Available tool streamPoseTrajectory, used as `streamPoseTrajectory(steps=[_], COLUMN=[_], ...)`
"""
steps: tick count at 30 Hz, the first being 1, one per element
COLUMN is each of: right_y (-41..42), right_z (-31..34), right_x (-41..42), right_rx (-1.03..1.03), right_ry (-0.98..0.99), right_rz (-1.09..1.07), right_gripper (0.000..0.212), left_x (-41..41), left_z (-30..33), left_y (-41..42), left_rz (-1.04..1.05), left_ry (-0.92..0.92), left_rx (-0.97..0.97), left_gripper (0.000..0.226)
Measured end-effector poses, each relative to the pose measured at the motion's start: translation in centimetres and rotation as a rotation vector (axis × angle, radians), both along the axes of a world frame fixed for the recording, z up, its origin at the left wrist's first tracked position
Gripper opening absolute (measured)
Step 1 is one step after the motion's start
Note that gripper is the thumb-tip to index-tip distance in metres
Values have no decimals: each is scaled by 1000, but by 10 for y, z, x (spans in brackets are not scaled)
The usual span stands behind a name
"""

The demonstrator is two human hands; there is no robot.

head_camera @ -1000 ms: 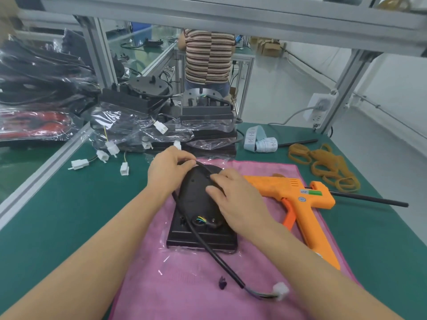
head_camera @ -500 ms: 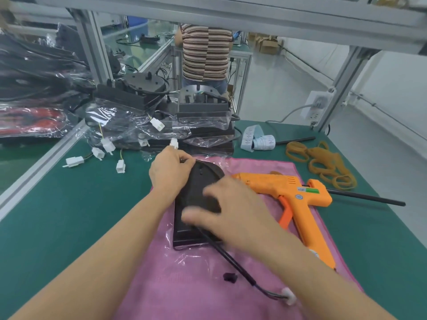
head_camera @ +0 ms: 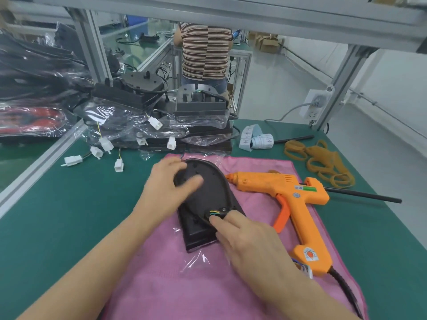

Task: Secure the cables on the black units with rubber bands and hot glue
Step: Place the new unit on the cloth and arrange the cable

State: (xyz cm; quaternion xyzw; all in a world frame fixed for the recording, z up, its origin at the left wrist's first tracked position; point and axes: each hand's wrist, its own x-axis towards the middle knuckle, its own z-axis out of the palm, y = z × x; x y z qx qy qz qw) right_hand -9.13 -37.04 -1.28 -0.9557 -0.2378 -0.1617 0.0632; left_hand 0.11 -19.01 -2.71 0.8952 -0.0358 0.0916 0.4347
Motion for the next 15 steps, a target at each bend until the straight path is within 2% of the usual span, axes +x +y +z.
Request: streamPoseTrajectory(steps=[2,3,4,7,11,15], right_y=[-3,-5,-6,-9,-18,-32], right_z=[-2,-3,-5,-4,2,8], right_x=[-3,-5,-7,-9,-15,-21], right_rx=[-12,-24,-38,-40,-73,-125], right_ry=[2,2,-6,10,-14,77], right_rz=[27,34,43,83,138,209], right_gripper=[49,52,54,53,24,34], left_x=[-31,-42,-48,-49,-44,-45], left_z=[-4,-7,-11,-14,-11,-12], left_y=[5,7,9,9,8,6], left_rz=[-242,-304,-339,-319,-251,-275], left_ry=[76,78,67,35,-26,-30], left_rx=[137,273,410,585,632,630], left_gripper=[117,133,140,140,129,127])
